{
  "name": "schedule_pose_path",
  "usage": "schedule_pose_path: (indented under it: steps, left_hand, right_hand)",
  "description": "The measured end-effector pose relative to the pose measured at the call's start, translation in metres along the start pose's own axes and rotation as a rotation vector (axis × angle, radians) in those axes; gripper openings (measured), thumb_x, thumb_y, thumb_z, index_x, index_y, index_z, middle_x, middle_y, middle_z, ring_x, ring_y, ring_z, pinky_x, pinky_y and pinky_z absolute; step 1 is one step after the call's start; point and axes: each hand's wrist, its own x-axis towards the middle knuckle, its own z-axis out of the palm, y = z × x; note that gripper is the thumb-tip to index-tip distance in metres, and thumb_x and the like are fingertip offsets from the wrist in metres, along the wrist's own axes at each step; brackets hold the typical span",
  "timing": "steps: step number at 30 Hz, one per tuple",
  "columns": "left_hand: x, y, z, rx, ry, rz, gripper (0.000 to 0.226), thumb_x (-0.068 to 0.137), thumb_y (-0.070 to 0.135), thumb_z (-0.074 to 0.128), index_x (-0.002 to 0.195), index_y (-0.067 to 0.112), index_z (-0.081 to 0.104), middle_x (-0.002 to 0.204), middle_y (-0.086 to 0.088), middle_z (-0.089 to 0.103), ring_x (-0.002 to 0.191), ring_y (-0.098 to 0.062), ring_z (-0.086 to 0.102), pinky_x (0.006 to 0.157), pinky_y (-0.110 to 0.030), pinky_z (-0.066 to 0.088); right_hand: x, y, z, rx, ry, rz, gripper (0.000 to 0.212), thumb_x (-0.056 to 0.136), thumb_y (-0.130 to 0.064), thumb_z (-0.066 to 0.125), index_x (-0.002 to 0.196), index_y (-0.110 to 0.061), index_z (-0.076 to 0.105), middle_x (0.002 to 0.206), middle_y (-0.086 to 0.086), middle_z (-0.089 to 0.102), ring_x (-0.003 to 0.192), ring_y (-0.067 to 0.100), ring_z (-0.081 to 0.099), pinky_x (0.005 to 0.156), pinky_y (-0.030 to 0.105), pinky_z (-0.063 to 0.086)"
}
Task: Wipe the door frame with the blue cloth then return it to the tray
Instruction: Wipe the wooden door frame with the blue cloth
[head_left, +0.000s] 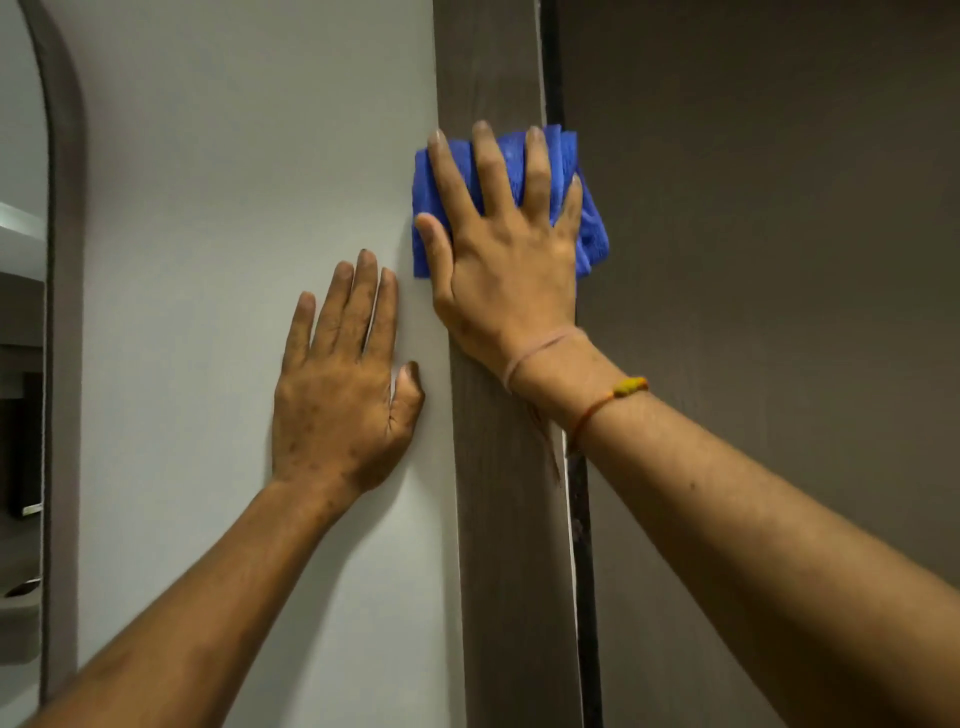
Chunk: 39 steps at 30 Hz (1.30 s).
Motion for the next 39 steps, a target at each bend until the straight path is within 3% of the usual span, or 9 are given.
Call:
schedule_pose_path:
  steps: [3,10,18,22,26,34,39]
  left_hand:
    - [0.000,0.000,-0.001,0.001,-0.009,-0.004,0.068,0.090,0.036,0.026,0.149,0.009,0.006,0.159,-0.012,0.006,0.147,-0.023,0.002,0.120,-0.043,0.006]
    - [0.000,0.000,0.000,-0.014,-0.008,0.007,0.067,0.093,0.042,0.023,0.149,0.009,0.006,0.159,-0.013,0.007,0.147,-0.024,0.003,0.120,-0.045,0.007]
    - [0.000,0.000,-0.002,-0.019,-0.011,-0.001,0.068,0.090,0.039,0.024,0.149,0.010,0.005,0.159,-0.012,0.006,0.147,-0.024,0.003,0.120,-0.042,0.004]
    - [0.000,0.000,-0.003,-0.026,-0.021,0.013,0.068,0.092,0.043,0.017,0.149,0.009,0.005,0.159,-0.012,0.005,0.147,-0.024,0.002,0.120,-0.044,0.004]
    - [-0.001,0.002,-0.005,-0.049,-0.025,0.000,0.067,0.092,0.043,0.015,0.149,0.009,0.004,0.159,-0.012,0.003,0.147,-0.024,0.000,0.120,-0.045,0.005]
    - [-0.001,0.002,-0.004,-0.041,-0.025,-0.011,0.064,0.091,0.035,0.016,0.149,0.010,0.003,0.158,-0.008,0.000,0.147,-0.023,0.000,0.120,-0.043,0.004]
    - [-0.004,-0.001,-0.003,-0.038,-0.032,0.001,0.064,0.092,0.035,0.017,0.149,0.011,0.002,0.159,-0.010,0.002,0.147,-0.022,0.000,0.120,-0.044,0.006]
  right_hand:
    - [0.004,-0.003,0.003,-0.002,0.024,0.017,0.056,0.097,-0.048,0.023,0.148,-0.027,0.013,0.158,0.007,0.014,0.144,0.036,0.003,0.112,0.063,0.005]
    - [-0.078,-0.003,0.008,-0.006,-0.002,-0.040,0.057,0.095,-0.049,0.028,0.147,-0.027,0.020,0.156,0.008,0.023,0.143,0.037,0.012,0.112,0.061,0.004]
    - [0.017,-0.003,0.000,-0.031,0.006,0.003,0.055,0.097,-0.048,0.025,0.147,-0.028,0.015,0.156,0.008,0.017,0.144,0.036,0.005,0.112,0.063,0.006]
    - [-0.047,-0.006,0.005,0.014,0.010,-0.022,0.057,0.096,-0.049,0.026,0.148,-0.027,0.016,0.157,0.008,0.018,0.144,0.035,0.006,0.113,0.060,-0.001]
    - [-0.106,-0.005,0.006,-0.056,-0.056,-0.082,0.057,0.094,-0.050,0.024,0.146,-0.026,0.023,0.154,0.008,0.028,0.142,0.037,0.018,0.112,0.061,0.008]
    - [-0.009,-0.001,0.000,-0.013,-0.026,-0.030,0.057,0.096,-0.048,0.028,0.147,-0.029,0.014,0.156,0.008,0.017,0.144,0.036,0.005,0.112,0.062,0.003]
    - [-0.058,0.003,0.003,0.014,-0.015,-0.076,0.057,0.095,-0.049,0.025,0.147,-0.026,0.017,0.157,0.009,0.019,0.144,0.036,0.008,0.113,0.060,0.002]
